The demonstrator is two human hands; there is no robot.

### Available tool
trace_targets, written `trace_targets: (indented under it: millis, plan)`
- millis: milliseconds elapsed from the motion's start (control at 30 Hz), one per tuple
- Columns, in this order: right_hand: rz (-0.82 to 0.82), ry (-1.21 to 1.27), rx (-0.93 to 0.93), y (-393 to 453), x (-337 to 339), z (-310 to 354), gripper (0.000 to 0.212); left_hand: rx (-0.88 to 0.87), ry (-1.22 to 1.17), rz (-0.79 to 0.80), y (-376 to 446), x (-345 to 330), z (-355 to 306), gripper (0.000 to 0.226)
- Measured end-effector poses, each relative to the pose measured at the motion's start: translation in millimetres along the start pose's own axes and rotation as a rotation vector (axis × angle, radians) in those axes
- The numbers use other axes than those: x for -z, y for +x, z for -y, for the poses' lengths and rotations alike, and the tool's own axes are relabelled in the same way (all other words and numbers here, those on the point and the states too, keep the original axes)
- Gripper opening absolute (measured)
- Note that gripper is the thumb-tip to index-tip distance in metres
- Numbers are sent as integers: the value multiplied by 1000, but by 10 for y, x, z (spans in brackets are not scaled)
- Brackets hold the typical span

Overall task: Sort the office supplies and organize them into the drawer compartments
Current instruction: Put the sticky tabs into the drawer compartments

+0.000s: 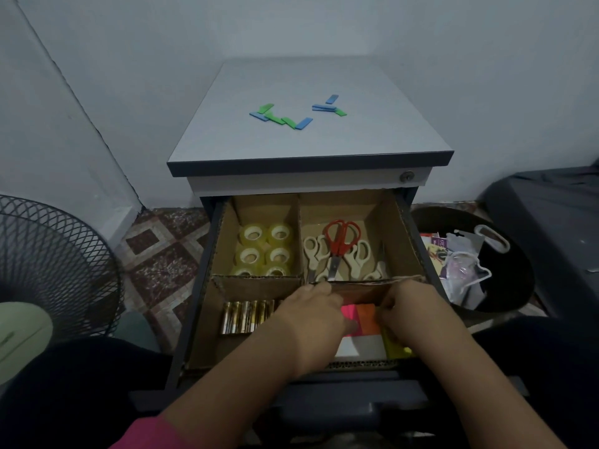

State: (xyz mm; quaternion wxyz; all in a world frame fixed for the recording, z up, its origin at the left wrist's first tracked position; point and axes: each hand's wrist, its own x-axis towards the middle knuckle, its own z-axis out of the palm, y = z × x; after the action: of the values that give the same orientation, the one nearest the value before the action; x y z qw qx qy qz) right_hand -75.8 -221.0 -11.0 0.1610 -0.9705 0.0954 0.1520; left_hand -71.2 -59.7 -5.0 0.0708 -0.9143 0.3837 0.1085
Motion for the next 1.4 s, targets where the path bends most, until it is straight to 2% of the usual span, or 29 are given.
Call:
trace_targets:
  millis: [367,733,1033,1133,1200,1267,1300,1400]
  plan:
    - [68,97,-101,123,-98,26,20,41,18,7,23,-20,-58,53]
    - [40,77,-93,151,-147,0,21,49,34,-11,34,-59,-78,51]
    - [116,77,-111,92,-53,43,21,44,21,-21,24,-50,-61,50]
    - [42,-22,-55,49,-23,23,20,48,22,-26,16,-47,-63,49]
    - [51,-74,-9,23,21,21,26,51,28,-27,14,-43,-64,48]
    - [193,-95,6,22,66,23,40,51,40,-29,13,-39,-67,46]
    - [210,-85,14,10,60,24,44,51,44,-30,12,-38,-68,45]
    - [96,-36,42,-23,-43,-17,48,49,40,-29,10,-37,-72,44]
